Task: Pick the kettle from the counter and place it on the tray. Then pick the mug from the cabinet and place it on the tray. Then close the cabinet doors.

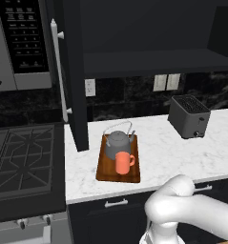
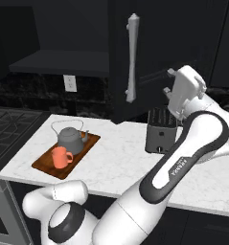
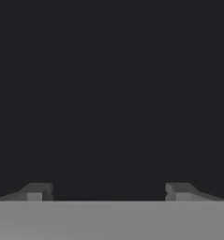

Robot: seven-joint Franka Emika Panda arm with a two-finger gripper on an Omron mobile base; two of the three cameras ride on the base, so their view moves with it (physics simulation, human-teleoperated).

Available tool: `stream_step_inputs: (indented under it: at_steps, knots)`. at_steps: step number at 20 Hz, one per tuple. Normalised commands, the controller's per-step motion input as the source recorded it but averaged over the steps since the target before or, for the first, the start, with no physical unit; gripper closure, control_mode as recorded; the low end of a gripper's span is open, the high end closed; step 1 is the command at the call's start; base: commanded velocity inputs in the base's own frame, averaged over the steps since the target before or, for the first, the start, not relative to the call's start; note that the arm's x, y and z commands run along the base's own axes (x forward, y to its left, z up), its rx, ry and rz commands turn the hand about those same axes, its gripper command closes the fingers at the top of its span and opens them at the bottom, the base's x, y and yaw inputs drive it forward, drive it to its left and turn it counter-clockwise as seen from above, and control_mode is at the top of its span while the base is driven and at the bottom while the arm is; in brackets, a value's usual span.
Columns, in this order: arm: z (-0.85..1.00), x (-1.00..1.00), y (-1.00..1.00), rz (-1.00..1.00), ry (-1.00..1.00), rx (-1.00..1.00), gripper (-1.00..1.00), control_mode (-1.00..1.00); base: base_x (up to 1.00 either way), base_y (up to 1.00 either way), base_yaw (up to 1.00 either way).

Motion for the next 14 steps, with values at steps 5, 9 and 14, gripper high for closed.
stream_step_inputs:
  at_steps: [5, 9, 14]
  knots:
    - [-0.23, 0.43, 0.86, -0.06, 0.1, -0.12, -1.0, -1.0, 0.0, 0.0, 0.0]
    - [0.0, 0.4, 0.73, -0.09, 0.16, -0.08, -1.0, -1.0, 0.0, 0.0, 0.0]
    - [0.05, 0.31, 0.62, -0.12, 0.18, -0.08, -1.0, -1.0, 0.0, 0.0, 0.0]
